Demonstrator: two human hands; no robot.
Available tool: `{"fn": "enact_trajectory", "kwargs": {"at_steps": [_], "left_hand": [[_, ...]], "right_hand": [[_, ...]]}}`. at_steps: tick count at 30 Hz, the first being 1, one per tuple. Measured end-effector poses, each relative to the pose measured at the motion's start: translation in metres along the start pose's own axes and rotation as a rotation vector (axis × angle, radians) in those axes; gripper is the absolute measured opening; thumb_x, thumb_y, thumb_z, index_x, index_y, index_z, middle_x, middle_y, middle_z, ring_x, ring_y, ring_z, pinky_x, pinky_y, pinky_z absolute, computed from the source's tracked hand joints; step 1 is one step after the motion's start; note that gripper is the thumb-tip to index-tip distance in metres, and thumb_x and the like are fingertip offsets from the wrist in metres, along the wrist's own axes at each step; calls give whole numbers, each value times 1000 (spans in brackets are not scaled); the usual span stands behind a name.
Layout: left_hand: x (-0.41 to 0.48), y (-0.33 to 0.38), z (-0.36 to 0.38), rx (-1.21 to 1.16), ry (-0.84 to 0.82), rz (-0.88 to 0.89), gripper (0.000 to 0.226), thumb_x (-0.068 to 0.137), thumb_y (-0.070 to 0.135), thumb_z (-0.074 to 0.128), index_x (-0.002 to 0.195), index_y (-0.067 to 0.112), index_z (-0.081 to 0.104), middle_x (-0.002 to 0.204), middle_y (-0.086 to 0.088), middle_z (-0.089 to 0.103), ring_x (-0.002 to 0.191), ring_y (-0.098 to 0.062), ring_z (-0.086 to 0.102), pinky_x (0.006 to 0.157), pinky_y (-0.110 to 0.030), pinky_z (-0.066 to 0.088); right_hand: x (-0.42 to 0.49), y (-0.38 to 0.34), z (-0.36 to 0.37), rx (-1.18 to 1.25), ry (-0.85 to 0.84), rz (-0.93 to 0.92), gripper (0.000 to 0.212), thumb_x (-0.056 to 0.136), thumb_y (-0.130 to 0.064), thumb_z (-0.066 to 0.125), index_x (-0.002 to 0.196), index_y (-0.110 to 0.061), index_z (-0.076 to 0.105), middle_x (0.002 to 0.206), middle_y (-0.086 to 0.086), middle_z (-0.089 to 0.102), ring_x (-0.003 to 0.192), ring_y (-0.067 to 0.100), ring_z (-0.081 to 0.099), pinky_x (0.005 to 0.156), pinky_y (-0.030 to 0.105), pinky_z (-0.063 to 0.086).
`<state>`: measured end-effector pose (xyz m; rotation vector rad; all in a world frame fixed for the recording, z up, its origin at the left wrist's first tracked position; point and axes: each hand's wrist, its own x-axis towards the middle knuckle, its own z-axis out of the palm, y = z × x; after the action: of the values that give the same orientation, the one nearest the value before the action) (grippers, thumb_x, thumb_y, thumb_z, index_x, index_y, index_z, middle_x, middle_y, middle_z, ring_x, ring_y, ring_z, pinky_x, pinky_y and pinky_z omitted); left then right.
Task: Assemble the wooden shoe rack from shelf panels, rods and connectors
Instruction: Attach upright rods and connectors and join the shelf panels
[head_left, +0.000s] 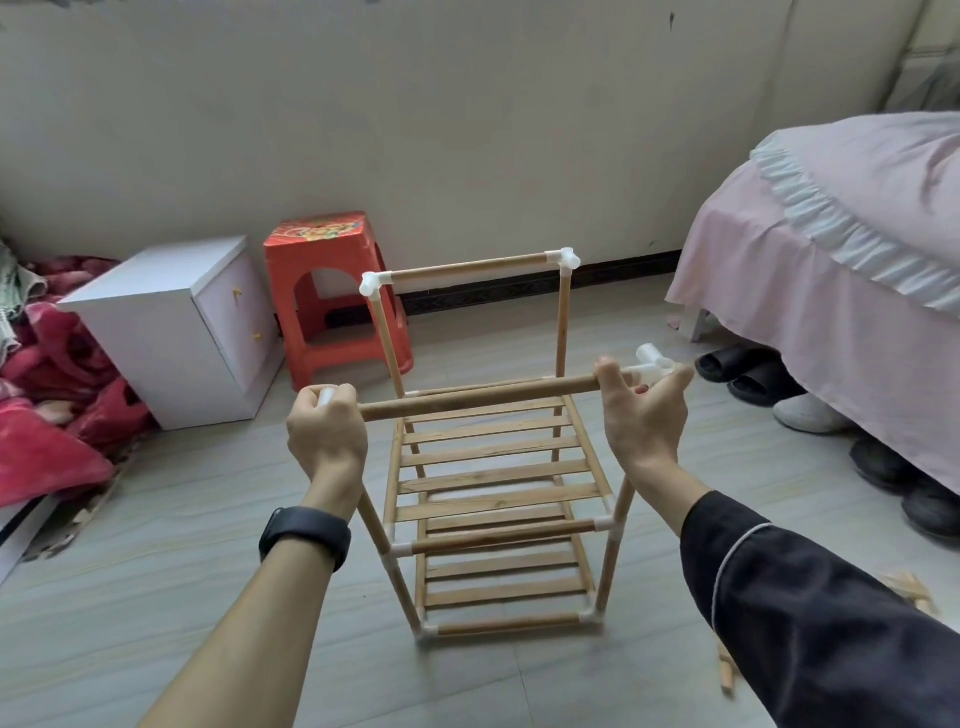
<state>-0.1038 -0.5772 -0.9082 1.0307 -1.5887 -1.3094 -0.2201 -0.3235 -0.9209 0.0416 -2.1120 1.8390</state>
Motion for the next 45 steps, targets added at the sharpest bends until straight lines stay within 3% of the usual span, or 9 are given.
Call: {"fn": "enact_trajectory", "kwargs": {"at_steps": [6, 11, 16, 18, 22, 25, 29, 35, 45], "left_hand": [[11, 7, 1, 116, -51, -50, 17, 76, 25, 46, 73, 19, 62, 74, -5, 60, 75, -29, 57, 72, -47, 54], [10, 13, -3, 194, -96, 10, 15, 85, 32, 50, 89, 20, 60, 84, -5, 65, 80, -33, 65, 74, -47, 56], [-13, 14, 0, 758, -34, 667, 36, 97, 52, 45, 102, 22, 63, 108, -10, 65, 113, -33, 53, 97, -51, 38], [-38, 19, 15, 869, -191, 925, 46, 97, 60, 34, 91, 27, 64, 94, -2, 67, 103, -26, 58, 97, -48, 36], [-79, 35, 59, 943, -502, 1138, 49, 98, 67, 27, 91, 27, 54, 81, 10, 60, 72, -14, 58, 69, -32, 44], [-90, 53, 89, 1022, -624, 1164, 31, 99, 45, 45, 77, 24, 49, 64, 10, 51, 53, -13, 52, 48, -24, 33], [-98, 61, 109, 1100, -561, 1101, 35, 94, 17, 45, 59, 22, 45, 54, 6, 47, 43, -12, 43, 44, -24, 33], [-90, 58, 109, 1144, -533, 1101, 31, 90, 12, 46, 60, 19, 46, 54, 4, 47, 43, -13, 41, 43, -25, 26], [-89, 58, 104, 1116, -561, 1116, 28, 87, 14, 51, 61, 20, 44, 55, 2, 45, 44, -16, 39, 43, -26, 21]], "right_hand": [[1, 2, 1, -35, -21, -34, 47, 93, -50, 66, 111, -19, 35, 82, 4, 57, 66, 15, 57, 54, 26, 46], [2, 6, -9, -111, -133, -43, 51, 92, -65, 58, 110, -23, 36, 80, 1, 57, 64, 12, 57, 49, 15, 43], [21, -5, -23, 165, -333, 201, 62, 94, -76, 37, 102, -19, 62, 73, 1, 59, 70, 15, 57, 72, 31, 45], [30, -8, -30, 259, -391, 302, 62, 96, -73, 36, 104, -18, 64, 67, 0, 60, 67, 16, 57, 74, 35, 45], [41, -7, -38, 227, -553, 333, 57, 95, -68, 44, 100, -13, 60, 62, -2, 52, 61, 14, 51, 74, 36, 44], [39, -7, -39, 118, -679, 192, 34, 99, -50, 53, 81, -21, 51, 58, -9, 41, 54, 9, 39, 69, 34, 41], [35, -4, -36, 65, -586, 114, 32, 99, -43, 56, 80, -17, 53, 58, -9, 43, 55, 10, 39, 64, 34, 41], [30, -7, -19, -14, -468, 64, 41, 92, -43, 55, 59, -22, 42, 51, -6, 39, 47, 12, 34, 50, 34, 32], [24, -3, -17, -72, -428, -9, 35, 95, -42, 49, 65, -22, 47, 50, -13, 42, 50, 10, 39, 56, 34, 38]]}}
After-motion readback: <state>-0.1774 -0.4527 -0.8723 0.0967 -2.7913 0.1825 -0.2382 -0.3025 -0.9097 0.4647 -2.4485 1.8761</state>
